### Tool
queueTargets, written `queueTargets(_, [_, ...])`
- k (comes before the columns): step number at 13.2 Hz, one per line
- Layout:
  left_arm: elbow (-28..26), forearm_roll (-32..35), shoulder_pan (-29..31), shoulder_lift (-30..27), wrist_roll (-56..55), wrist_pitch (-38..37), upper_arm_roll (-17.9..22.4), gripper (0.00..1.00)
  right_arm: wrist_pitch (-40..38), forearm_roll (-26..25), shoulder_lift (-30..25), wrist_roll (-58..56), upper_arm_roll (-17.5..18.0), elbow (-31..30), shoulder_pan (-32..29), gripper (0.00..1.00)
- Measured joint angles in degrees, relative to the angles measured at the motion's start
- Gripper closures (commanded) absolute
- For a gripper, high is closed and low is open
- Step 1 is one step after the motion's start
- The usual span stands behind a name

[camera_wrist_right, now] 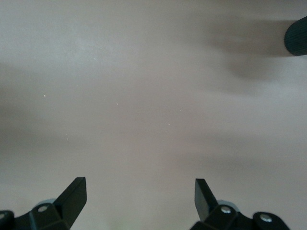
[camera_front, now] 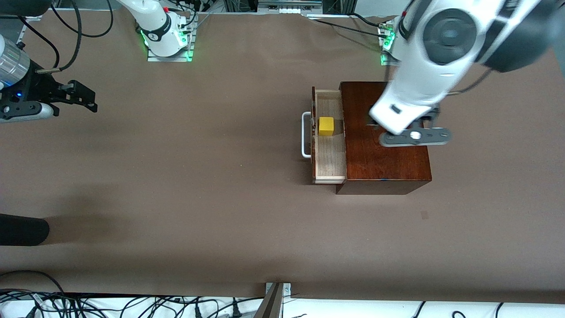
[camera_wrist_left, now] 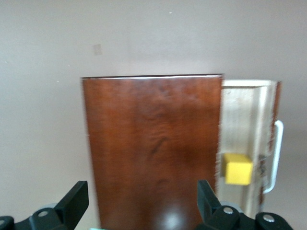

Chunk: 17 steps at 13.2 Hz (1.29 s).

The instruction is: Open drawer, take yellow block, close drawer

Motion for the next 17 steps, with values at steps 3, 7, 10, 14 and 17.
queueTargets(3, [-0.1,-3.6,9.2,-2.5,11.7,-4.7,0.0,0.00,0.0,0.1,1.7,-0.1,1.3,0.0,3.2,0.00])
queueTargets(7, [-5.8,-5.3,14.3,-5.3,23.9,-1.0,4.1,0.00,0.2,0.1,3.9,0.0,2.0,0.1,15.2,0.00])
queueTargets(10, [-20.9,-6.9,8.4,-14.2,25.6,13.7,12.6,0.00,1.3,0.1,6.7,0.1,2.1,1.4,25.1,0.00])
queueTargets(14, [-30.5,-6.9,8.8,-22.0,25.7,18.0,13.6,0.00,2.4,-0.5,15.8,-2.2,2.3,11.4,37.3,0.00])
queueTargets(17, [-31.8,-6.9,12.3,-22.8,25.8,17.6,10.6,0.00,7.2,-1.0,23.1,-5.6,2.2,18.6,42.9,0.00])
